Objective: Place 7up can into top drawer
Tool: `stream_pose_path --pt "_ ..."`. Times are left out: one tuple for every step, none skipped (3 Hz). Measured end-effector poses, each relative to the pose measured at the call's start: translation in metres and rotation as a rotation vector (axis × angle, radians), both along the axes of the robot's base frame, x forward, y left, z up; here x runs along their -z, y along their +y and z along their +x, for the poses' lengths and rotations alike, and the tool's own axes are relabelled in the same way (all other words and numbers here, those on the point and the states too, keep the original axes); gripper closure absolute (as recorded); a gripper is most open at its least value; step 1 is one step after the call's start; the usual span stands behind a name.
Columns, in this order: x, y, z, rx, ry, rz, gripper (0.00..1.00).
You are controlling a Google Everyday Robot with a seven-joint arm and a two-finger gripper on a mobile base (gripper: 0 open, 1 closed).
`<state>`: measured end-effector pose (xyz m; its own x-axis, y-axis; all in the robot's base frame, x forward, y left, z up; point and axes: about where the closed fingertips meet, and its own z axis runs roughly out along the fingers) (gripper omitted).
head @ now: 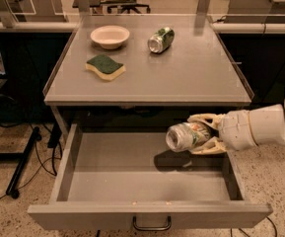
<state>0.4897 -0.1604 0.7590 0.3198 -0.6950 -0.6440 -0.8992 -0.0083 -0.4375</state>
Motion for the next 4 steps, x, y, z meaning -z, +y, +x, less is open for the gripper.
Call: stream_pose_path --pt "0.043 -0.005 0.025 0.079 0.001 0.016 1.0" --pt "0.08 -0.001 0.045 0.097 0.054 -0.002 0.97" --pt "0.08 -0.001 0.045 0.096 0.054 -0.002 0.74" --pt "0.08 -0.001 0.045 0.096 0.054 -0.002 0.5"
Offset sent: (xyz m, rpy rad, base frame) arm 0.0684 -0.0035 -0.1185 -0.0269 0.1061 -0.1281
